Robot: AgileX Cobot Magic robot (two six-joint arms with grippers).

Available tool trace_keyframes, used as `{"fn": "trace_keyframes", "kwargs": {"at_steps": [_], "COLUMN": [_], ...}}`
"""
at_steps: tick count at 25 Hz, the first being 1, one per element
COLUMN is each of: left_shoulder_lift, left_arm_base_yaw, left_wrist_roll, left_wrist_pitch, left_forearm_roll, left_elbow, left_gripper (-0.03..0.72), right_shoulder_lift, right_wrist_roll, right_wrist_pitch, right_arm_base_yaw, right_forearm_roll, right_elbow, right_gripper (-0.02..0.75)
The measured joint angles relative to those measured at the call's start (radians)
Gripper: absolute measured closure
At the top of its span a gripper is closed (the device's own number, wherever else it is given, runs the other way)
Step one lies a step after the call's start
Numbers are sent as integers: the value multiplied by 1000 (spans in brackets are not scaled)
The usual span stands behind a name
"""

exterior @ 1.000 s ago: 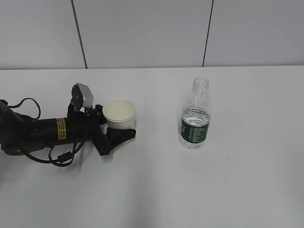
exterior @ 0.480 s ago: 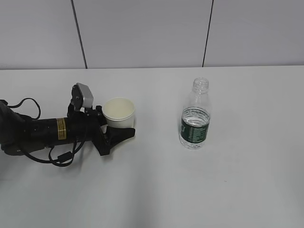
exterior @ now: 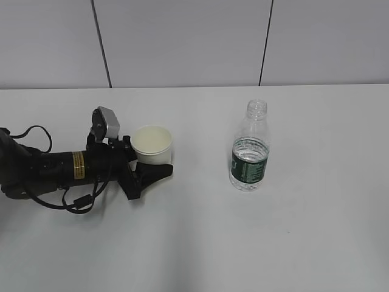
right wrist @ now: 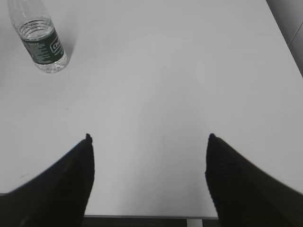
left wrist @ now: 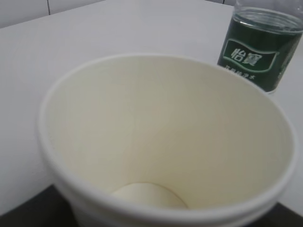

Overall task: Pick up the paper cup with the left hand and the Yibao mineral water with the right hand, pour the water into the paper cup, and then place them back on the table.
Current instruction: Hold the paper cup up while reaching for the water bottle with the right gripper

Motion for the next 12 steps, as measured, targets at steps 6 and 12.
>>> {"fn": "trace_keyframes", "kwargs": {"at_steps": [6, 12], "left_shoulder_lift": [0, 0], "left_arm_base_yaw": [0, 0], "left_wrist_roll": [0, 0], "left_wrist_pitch": [0, -1], "left_forearm_roll": [3, 8], "left_elbow": [0, 0], "left_gripper": [246, 249], "right_shoulder_lift": [0, 0], "right_wrist_roll": [0, 0], "right_wrist_pitch": [0, 0], "right_arm_base_yaw": [0, 0], "right_forearm_roll": [0, 0], "right_elbow": [0, 0], "right_gripper": [170, 170]}}
